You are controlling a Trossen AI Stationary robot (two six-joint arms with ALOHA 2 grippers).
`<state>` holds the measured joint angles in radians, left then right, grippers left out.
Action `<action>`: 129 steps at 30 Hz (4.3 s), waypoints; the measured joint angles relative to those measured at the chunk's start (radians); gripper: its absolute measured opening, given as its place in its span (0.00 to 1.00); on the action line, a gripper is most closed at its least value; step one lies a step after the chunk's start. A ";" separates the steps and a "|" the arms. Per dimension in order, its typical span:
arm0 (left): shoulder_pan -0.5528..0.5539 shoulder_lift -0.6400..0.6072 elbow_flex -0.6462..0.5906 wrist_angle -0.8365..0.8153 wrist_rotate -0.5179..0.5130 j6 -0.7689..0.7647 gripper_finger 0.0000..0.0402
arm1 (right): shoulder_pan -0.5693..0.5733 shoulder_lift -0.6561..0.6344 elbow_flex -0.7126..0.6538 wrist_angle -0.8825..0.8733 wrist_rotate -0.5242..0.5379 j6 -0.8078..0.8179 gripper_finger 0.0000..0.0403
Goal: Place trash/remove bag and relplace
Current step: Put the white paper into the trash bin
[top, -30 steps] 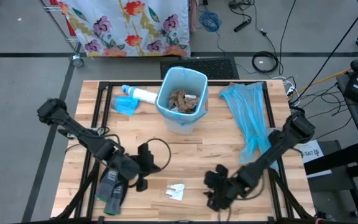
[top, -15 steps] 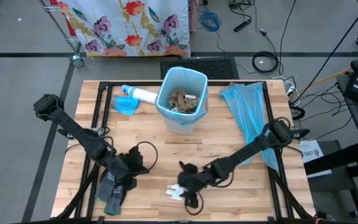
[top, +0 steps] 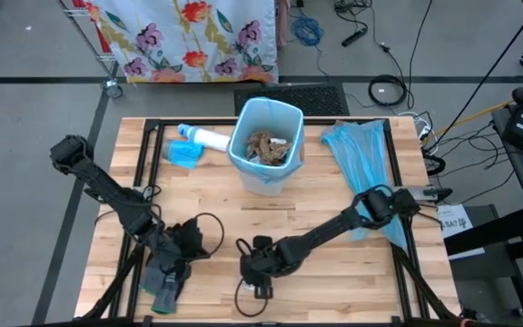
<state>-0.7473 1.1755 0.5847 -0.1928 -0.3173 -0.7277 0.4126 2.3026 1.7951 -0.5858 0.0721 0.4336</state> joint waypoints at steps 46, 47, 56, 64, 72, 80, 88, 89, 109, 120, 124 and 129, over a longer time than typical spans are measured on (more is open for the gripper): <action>-0.009 0.000 -0.001 -0.052 0.053 0.132 0.02 | -0.095 -0.128 0.024 -0.342 0.059 0.118 0.11; -0.009 0.000 -0.001 -0.052 0.053 0.132 0.03 | -0.098 -0.128 0.024 -0.349 0.060 0.105 0.14; -0.009 0.000 -0.001 0.011 0.053 0.131 0.06 | -0.098 -0.135 0.025 -0.378 0.055 -0.094 0.46; -0.009 0.000 -0.001 0.055 0.053 0.132 0.06 | -0.032 -0.135 0.025 -0.327 0.025 -0.189 0.74; -0.009 0.000 -0.001 0.057 0.053 0.132 0.06 | -0.041 -0.100 0.025 -0.217 0.035 -0.244 0.91; -0.009 0.000 -0.001 0.056 0.053 0.132 0.06 | -0.078 -0.028 0.025 -0.210 0.033 -0.223 0.94; -0.009 0.000 -0.001 0.058 0.053 0.132 0.06 | -0.088 0.045 0.033 -0.213 0.015 -0.143 0.94; -0.009 0.000 -0.001 0.057 0.053 0.132 0.06 | -0.088 0.055 0.033 -0.214 0.012 -0.137 0.93; -0.005 0.000 -0.001 0.102 0.051 0.132 0.06 | -0.081 0.041 0.074 -0.268 -0.032 -0.009 0.02; 0.014 0.000 0.000 0.207 -0.132 0.221 0.06 | -0.098 -0.074 0.325 -0.530 0.001 0.039 0.00; 0.063 0.000 0.000 0.211 -0.155 0.268 0.06 | -0.104 -0.114 0.430 -0.586 0.067 0.069 0.00; 0.128 0.000 0.000 0.199 -0.149 0.278 0.06 | -0.115 -0.163 0.480 -0.599 0.165 0.083 0.00</action>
<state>-0.6189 1.1759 0.5846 0.0064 -0.4660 -0.4501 0.2977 2.1394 2.2755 -1.1850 0.2366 0.5169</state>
